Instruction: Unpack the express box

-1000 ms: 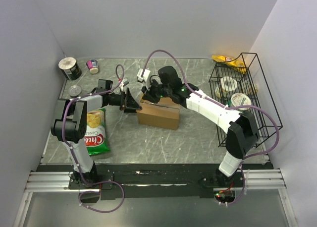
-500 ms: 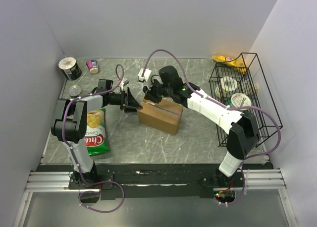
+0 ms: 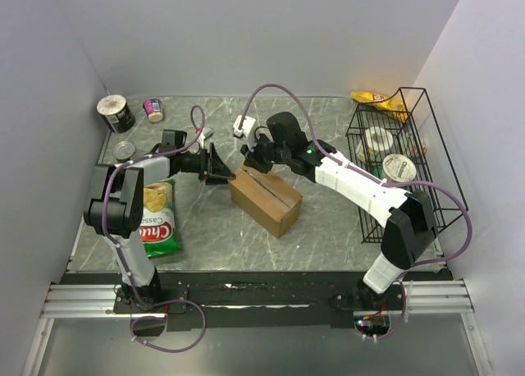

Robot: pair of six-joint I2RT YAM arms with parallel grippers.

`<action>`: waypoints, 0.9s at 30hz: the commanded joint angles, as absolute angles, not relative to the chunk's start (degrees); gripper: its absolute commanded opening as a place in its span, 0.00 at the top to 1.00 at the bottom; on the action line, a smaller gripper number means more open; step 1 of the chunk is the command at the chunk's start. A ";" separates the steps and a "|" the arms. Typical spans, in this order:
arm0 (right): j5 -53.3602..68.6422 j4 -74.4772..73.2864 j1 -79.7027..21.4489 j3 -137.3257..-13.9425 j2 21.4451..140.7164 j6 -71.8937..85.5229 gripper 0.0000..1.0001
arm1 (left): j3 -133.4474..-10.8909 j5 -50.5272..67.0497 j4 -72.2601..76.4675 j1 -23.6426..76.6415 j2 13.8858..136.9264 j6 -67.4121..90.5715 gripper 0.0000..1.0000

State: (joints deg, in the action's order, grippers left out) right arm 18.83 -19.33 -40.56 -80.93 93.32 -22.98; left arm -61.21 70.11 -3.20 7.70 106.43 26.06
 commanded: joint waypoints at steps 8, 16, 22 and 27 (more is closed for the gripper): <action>17.67 -23.47 -39.81 -83.94 92.46 -23.29 1.00 | -71.16 65.21 -16.31 7.03 94.48 -10.49 0.13; 20.74 -22.68 -39.81 -83.23 92.37 -23.82 1.00 | -83.49 68.02 -30.60 6.50 106.16 -15.34 0.16; 23.99 -21.89 -40.87 -86.13 94.83 -24.00 1.00 | -65.77 61.12 -2.33 2.38 94.68 13.29 0.12; 28.47 -19.96 -42.45 -88.24 97.02 -23.99 1.00 | -56.26 54.41 2.81 -1.39 85.28 19.25 0.11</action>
